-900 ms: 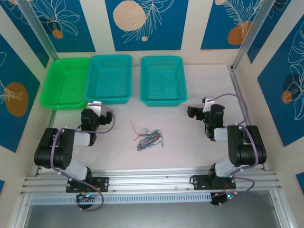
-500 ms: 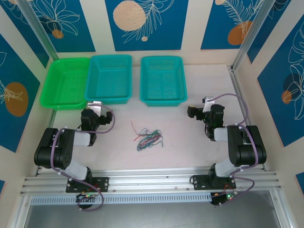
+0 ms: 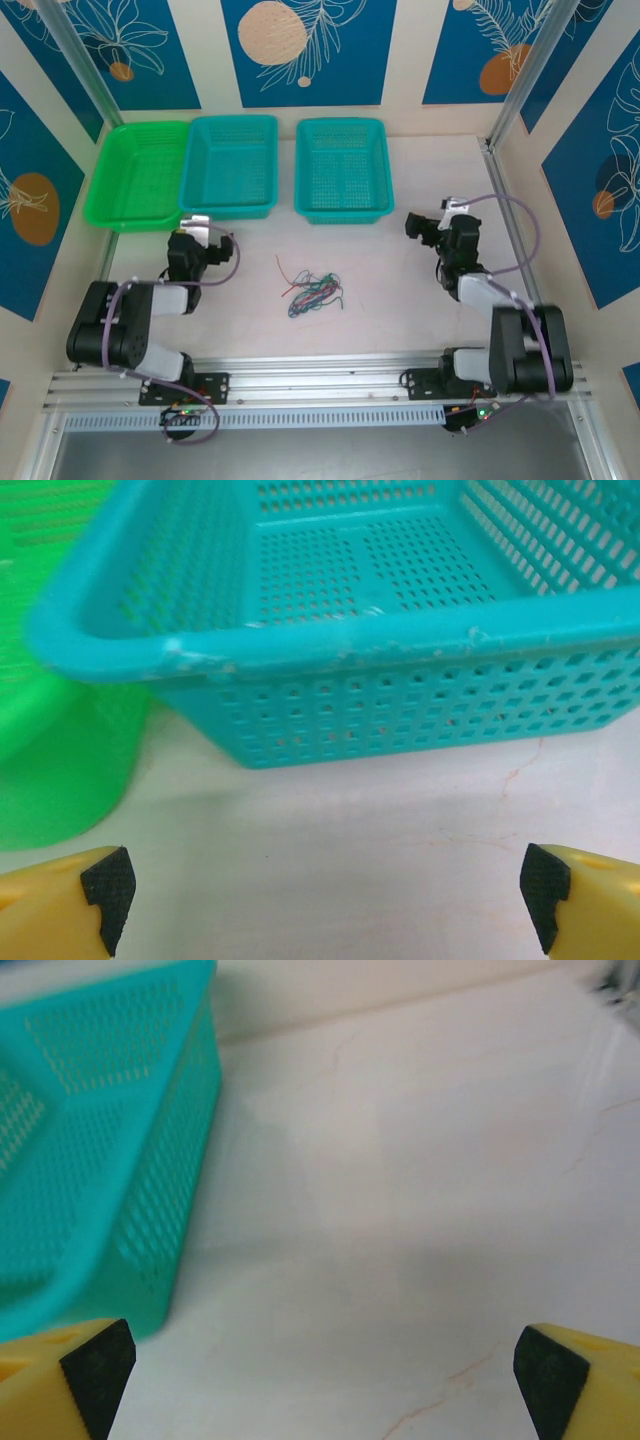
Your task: Untangle the cables
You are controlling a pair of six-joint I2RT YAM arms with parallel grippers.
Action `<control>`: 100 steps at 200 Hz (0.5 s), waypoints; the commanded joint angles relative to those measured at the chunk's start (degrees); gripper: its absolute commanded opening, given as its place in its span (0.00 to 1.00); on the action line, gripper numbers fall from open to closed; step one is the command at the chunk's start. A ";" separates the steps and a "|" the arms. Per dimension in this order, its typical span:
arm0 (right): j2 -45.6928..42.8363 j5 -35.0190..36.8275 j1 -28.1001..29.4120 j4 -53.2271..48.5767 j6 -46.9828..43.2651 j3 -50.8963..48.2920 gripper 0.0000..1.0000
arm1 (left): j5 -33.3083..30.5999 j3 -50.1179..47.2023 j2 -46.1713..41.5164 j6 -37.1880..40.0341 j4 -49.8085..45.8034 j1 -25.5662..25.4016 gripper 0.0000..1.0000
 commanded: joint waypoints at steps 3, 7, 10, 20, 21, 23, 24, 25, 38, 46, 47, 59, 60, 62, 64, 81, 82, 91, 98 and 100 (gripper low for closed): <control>-13.15 4.52 -0.96 -17.43 12.98 0.30 0.99 | -6.05 -1.13 -7.74 -2.79 -2.64 0.43 1.00; -15.47 3.54 -1.17 -19.73 13.59 0.35 0.99 | -6.33 -1.29 -8.98 -2.90 -3.43 0.31 1.00; -17.15 2.73 -1.30 -21.31 13.99 0.43 0.99 | -6.55 -1.39 -10.07 -3.01 -4.19 0.10 1.00; -21.67 -0.90 -1.51 -26.96 14.48 1.62 0.99 | -7.70 -1.05 -14.17 -4.32 -8.50 -0.47 1.00; -22.05 -1.21 -1.55 -27.67 14.54 1.84 0.99 | -7.78 -0.92 -14.61 -4.56 -9.12 -0.57 1.00; -23.11 -1.99 -1.54 -29.03 14.76 2.18 0.99 | -7.91 -0.67 -15.42 -5.02 -10.22 -0.69 1.00; -23.52 -2.46 -1.52 -29.67 14.76 2.47 0.99 | -7.93 -0.56 -15.98 -5.39 -11.03 -0.68 1.00; -23.90 -2.96 -1.51 -30.21 14.77 2.70 0.99 | -7.99 -0.37 -16.39 -5.71 -11.74 -0.72 1.00; -26.48 -10.62 -1.33 -37.89 14.27 6.66 0.99 | -7.49 1.91 -21.85 -9.51 -20.49 -1.31 1.00; -26.48 -14.39 -0.59 -42.73 14.03 9.84 0.99 | -7.01 3.55 -25.09 -12.19 -26.04 -1.75 1.00; -26.39 -14.81 -0.43 -43.24 14.05 10.30 0.99 | -6.95 3.71 -25.47 -12.71 -26.68 -1.78 1.00; -24.69 -19.82 1.83 -50.11 12.76 15.32 0.99 | -4.56 6.59 -29.49 -18.00 -35.28 -2.37 0.98; -24.48 -20.16 2.10 -50.80 12.67 15.72 0.99 | -4.32 6.85 -29.78 -18.43 -36.00 -2.40 0.98; -24.09 -20.82 2.71 -51.93 12.42 16.48 0.99 | -3.60 7.27 -30.40 -19.19 -37.11 -2.49 0.98; -23.70 -21.44 3.35 -52.65 12.12 17.29 0.99 | -2.93 7.68 -30.84 -20.13 -38.02 -2.64 0.97; -19.31 -24.24 10.67 -59.41 9.19 23.14 0.99 | 2.52 10.47 -32.84 -26.43 -44.81 -5.37 0.95; -19.11 -24.31 11.26 -59.67 9.04 23.45 0.99 | 2.73 10.77 -32.82 -26.64 -45.16 -5.66 0.95; -16.03 -24.62 15.55 -62.03 7.93 25.95 0.99 | 5.16 12.98 -32.07 -28.73 -49.21 -8.45 0.94; -13.75 -24.97 18.68 -63.31 7.33 27.79 0.99 | 6.55 14.98 -30.89 -29.79 -51.83 -11.06 0.94; -13.08 -25.05 19.67 -63.63 7.15 28.22 0.99 | 6.96 15.54 -30.57 -30.16 -52.56 -11.88 0.94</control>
